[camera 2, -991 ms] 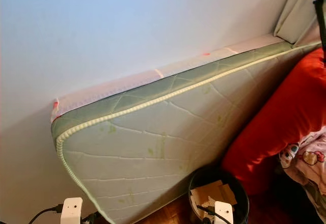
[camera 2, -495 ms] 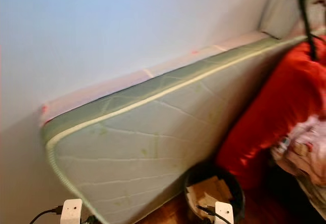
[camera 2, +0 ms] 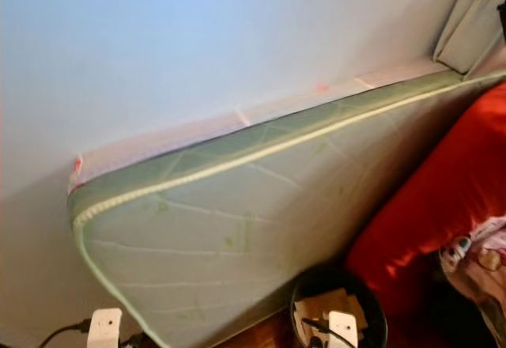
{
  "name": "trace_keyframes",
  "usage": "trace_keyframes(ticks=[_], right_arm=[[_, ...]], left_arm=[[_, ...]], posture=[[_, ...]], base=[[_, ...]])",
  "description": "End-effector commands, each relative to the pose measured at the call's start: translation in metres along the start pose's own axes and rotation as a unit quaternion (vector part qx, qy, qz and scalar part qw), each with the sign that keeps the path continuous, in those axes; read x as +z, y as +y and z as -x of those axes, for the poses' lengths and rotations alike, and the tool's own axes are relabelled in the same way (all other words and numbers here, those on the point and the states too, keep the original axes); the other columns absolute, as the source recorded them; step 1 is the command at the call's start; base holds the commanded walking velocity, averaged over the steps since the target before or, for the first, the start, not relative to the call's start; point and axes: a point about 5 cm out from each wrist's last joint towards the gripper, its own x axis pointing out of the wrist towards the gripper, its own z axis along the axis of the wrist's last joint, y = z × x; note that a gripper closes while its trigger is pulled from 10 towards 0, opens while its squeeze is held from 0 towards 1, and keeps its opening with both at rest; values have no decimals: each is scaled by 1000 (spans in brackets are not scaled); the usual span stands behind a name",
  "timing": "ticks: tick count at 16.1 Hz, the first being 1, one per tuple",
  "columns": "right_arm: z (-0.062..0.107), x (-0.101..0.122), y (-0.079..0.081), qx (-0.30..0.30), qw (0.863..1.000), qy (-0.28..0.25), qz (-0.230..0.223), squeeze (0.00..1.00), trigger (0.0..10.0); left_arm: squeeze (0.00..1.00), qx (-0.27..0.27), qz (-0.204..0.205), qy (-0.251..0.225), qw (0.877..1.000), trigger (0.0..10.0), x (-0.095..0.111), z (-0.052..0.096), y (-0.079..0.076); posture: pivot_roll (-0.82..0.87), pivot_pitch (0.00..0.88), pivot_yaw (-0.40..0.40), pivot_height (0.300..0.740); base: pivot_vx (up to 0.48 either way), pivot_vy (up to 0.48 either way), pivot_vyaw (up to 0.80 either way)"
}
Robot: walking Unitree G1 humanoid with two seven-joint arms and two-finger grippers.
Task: Clean up the room
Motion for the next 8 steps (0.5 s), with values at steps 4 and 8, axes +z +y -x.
trace_keyframes(ticks=[4,8], right_arm=[[-2,25,-32,4,999,31,-32,0,10000],[-2,25,-33,1,999,27,-37,0,10000]], left_arm=[[0,-52,43,44,997,10000,-10,3,-45],[0,-52,44,44,997,10000,-10,3,-45]], posture=[[95,0,-141,740],[96,0,-143,740]], base=[[0,-299,-645],[0,-308,-281]])
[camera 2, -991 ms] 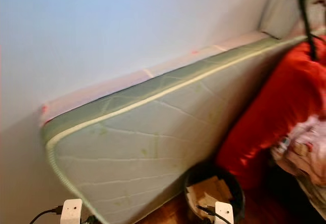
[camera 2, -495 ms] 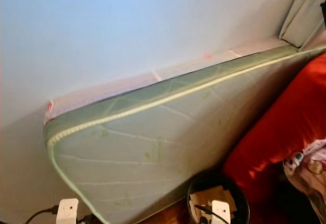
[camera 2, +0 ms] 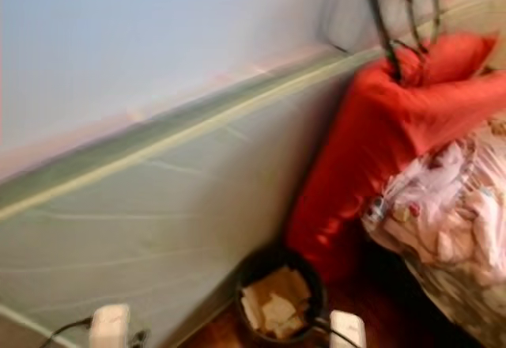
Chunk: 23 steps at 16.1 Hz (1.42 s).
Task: Clean up the room
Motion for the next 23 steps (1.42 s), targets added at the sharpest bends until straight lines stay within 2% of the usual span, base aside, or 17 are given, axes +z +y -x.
trace_keyframes(ticks=[1,23], right_arm=[[-4,32,-24,12,999,18,-38,0,10000],[-5,34,-23,15,999,13,-41,0,10000]], left_arm=[[0,-35,40,48,997,10000,-14,3,-31],[0,-32,43,47,997,10000,-12,2,-30]], posture=[[94,0,-143,740],[89,0,-143,740]], base=[[0,-307,0],[0,-308,0]])
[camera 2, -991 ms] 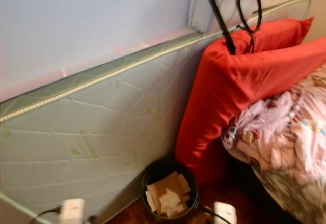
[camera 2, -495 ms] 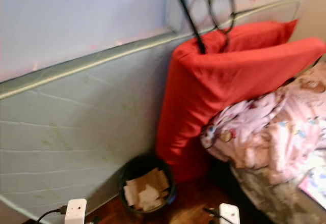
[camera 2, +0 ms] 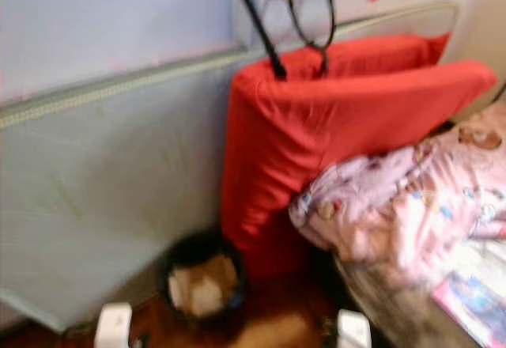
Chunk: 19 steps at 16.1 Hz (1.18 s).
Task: Clean up the room
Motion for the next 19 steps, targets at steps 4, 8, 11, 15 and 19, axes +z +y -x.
trace_keyframes(ticks=[4,8,11,15,19], right_arm=[[-3,31,-30,6,999,18,-38,0,10000],[-3,32,-31,6,999,19,-35,0,10000],[-3,32,-31,6,999,18,-32,0,10000],[-3,32,-31,7,999,19,-30,0,10000],[-3,32,-30,9,999,23,-25,0,10000]], left_arm=[[0,-48,43,39,997,10000,-6,1,-43],[0,-66,33,44,996,10000,-5,1,-45],[0,-76,44,48,995,10000,-6,1,-47],[0,-63,68,49,995,10000,-7,1,-46],[0,-72,57,46,995,10000,-6,1,-46]], posture=[[91,0,-144,740],[89,0,-150,740],[87,0,-154,740],[90,0,-157,740],[89,0,-150,740]], base=[[0,-308,0],[0,-308,0],[0,-307,0],[0,-155,0],[0,0,-192]])
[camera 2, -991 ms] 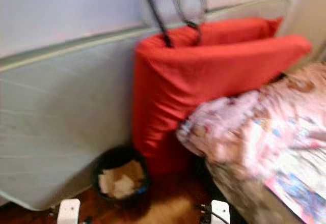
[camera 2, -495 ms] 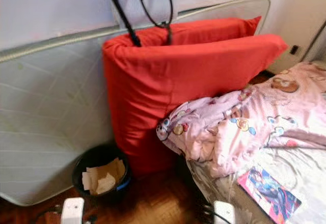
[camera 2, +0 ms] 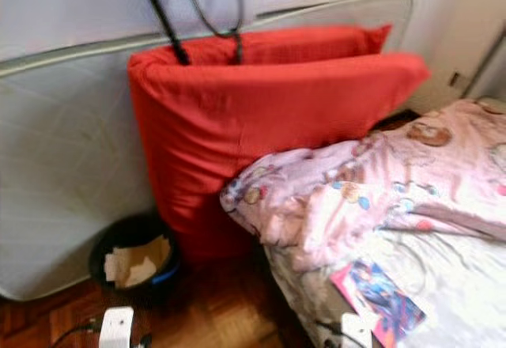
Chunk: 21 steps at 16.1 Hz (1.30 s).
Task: Clean up the room
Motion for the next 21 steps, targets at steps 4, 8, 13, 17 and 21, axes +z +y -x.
trace_keyframes(ticks=[4,8,13,17,21], right_arm=[[-4,27,-19,23,999,29,-28,0,10000],[-5,25,-16,26,999,32,-31,0,10000],[-4,22,-15,27,998,35,-33,0,10000],[-4,21,-13,29,998,35,-37,0,10000],[-4,18,-10,31,998,36,-44,0,10000]], left_arm=[[0,-49,70,44,995,10000,-7,0,-36],[0,-39,79,42,995,10000,-8,1,-33],[0,-36,68,44,996,10000,-10,1,-30],[0,-40,58,43,997,10000,-9,1,-29],[0,-36,40,39,998,10000,-10,1,-24]], posture=[[90,0,-142,740],[96,0,-127,740],[98,0,-108,740],[95,0,-99,740],[90,0,-70,740]], base=[[0,0,-753],[0,0,-745],[0,-230,-744],[0,0,-744],[0,-102,-744]])
